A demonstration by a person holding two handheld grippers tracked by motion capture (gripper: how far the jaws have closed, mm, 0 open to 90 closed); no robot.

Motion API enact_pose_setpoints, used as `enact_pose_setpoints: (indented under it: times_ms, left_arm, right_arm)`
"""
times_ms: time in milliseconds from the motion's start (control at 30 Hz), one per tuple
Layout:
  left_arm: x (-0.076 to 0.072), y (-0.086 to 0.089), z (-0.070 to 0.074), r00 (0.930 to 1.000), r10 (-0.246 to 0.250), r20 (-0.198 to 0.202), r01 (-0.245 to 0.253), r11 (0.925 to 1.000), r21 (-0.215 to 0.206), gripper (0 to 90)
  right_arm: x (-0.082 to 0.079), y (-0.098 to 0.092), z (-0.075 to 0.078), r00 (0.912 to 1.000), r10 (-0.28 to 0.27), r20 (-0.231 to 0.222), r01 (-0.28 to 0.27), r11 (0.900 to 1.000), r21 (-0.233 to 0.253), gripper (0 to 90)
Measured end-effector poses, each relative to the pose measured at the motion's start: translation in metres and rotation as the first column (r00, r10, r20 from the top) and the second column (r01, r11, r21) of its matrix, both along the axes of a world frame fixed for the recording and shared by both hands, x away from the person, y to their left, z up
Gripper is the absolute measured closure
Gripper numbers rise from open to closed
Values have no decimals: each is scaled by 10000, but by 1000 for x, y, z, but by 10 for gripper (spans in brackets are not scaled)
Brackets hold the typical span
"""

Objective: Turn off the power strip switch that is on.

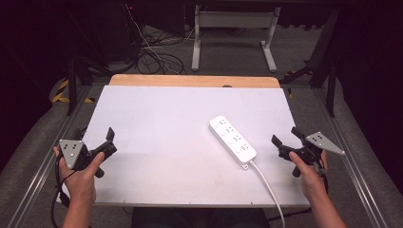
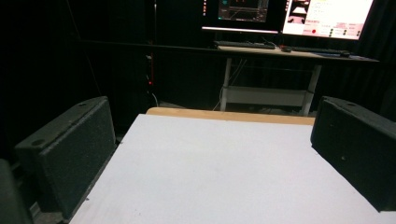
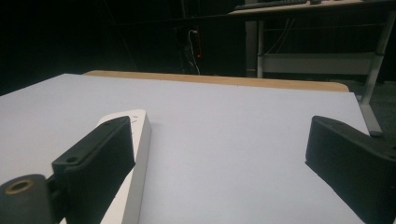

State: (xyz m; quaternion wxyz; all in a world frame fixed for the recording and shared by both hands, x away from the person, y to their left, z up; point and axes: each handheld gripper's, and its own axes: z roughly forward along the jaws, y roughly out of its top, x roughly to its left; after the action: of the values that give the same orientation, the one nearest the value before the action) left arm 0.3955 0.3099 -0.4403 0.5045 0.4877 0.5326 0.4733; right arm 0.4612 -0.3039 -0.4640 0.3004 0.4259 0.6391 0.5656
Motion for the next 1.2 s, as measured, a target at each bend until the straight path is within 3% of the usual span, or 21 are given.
enact_pose_setpoints:
  times_ms: [300, 367, 500, 733, 867, 900, 933, 1000, 1100, 1200]
  left_arm:
    - [3, -2, 0, 9999, -117, -44, 118, 9999, 117, 9]
    - [3, -1, -1, 9999, -94, -60, 95, 9999, 106, 9]
    - [5, -2, -1, 9998, -176, -120, 177, 9998, 124, 13]
    - [5, -3, -2, 9995, -275, -161, 278, 9995, 169, 13]
    - [5, -3, -2, 9996, -259, -127, 261, 9996, 144, 16]
    - [5, -3, -2, 9996, -264, -119, 266, 9995, 156, 16]
    - [5, -3, -2, 9995, -286, -127, 288, 9994, 172, 16]
    - [5, -4, -2, 9993, -336, -136, 338, 9993, 184, 16]
    - [6, -4, -2, 9993, -349, -131, 351, 9992, 166, 17]
    - [6, -3, -2, 9992, -363, -141, 365, 9992, 152, 17]
  right_arm:
    - [-1, -2, 0, 10000, 17, 59, -18, 10000, 55, 79]
    - [1, -2, -1, 9999, -94, -95, 95, 9999, 34, 91]
    - [3, -2, -3, 9993, -65, -361, 69, 9999, 110, 165]
    - [2, -2, -2, 9999, 39, -122, -41, 9998, -175, 280]
    - [-1, -3, 1, 9999, 20, 106, -18, 9998, -220, 418]
    - [-1, -3, 1, 9999, 20, 106, -18, 9998, -220, 418]
    - [-2, -5, 3, 10000, -5, 87, 7, 9998, -214, 502]
    - [-2, -6, 4, 10000, -13, -1, 13, 9997, -230, 522]
    - [-2, -8, 8, 9999, -117, 85, 119, 9996, -259, 700]
    - [-4, -8, 12, 9993, -263, -263, 247, 9981, -566, 762]
